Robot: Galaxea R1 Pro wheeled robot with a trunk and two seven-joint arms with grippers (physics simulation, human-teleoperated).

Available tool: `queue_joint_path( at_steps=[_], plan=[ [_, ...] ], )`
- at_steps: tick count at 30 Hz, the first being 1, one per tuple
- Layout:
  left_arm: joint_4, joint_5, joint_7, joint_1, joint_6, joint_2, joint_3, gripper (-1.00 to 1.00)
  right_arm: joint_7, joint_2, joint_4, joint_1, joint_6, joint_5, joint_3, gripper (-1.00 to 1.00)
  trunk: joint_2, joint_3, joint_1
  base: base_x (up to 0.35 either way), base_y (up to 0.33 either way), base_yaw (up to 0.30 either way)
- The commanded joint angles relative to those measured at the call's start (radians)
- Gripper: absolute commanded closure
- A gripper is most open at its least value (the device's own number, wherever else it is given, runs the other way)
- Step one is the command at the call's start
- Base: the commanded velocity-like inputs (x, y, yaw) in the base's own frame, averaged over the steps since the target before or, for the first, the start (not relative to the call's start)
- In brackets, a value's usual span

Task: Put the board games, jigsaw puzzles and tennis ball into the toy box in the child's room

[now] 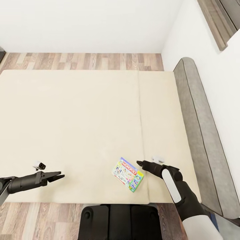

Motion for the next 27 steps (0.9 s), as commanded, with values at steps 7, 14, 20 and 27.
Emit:
queue_joint_path(
  at_steps=[7, 14, 20, 27],
  plan=[
    [0.000, 0.000, -0.003, 0.000, 0.011, 0.000, -0.001, -1.00, -0.005, 0.001, 0.006, 0.000, 0.003, -0.006, 0.000, -1.00, -0.002, -0.013, 0.000, 0.000, 0.000, 0.000],
    [0.000, 0.000, -0.003, 0.000, 0.011, 0.001, -0.001, -1.00, -0.005, 0.001, 0.011, 0.000, 0.003, -0.005, 0.000, -1.00, -0.002, -0.024, 0.000, 0.000, 0.000, 0.000],
    [-0.001, 0.005, -0.003, 0.000, 0.009, 0.003, 0.006, -1.00, -0.005, 0.002, 0.013, 0.000, 0.002, -0.005, 0.001, -1.00, -0.002, -0.034, 0.000, 0.000, 0.000, 0.000],
    [-0.019, 0.014, -0.003, -0.003, 0.015, 0.015, 0.032, -1.00, -0.005, 0.005, 0.014, 0.000, 0.002, -0.004, 0.001, -1.00, -0.002, -0.046, 0.000, 0.000, 0.000, 0.000]
  ],
)
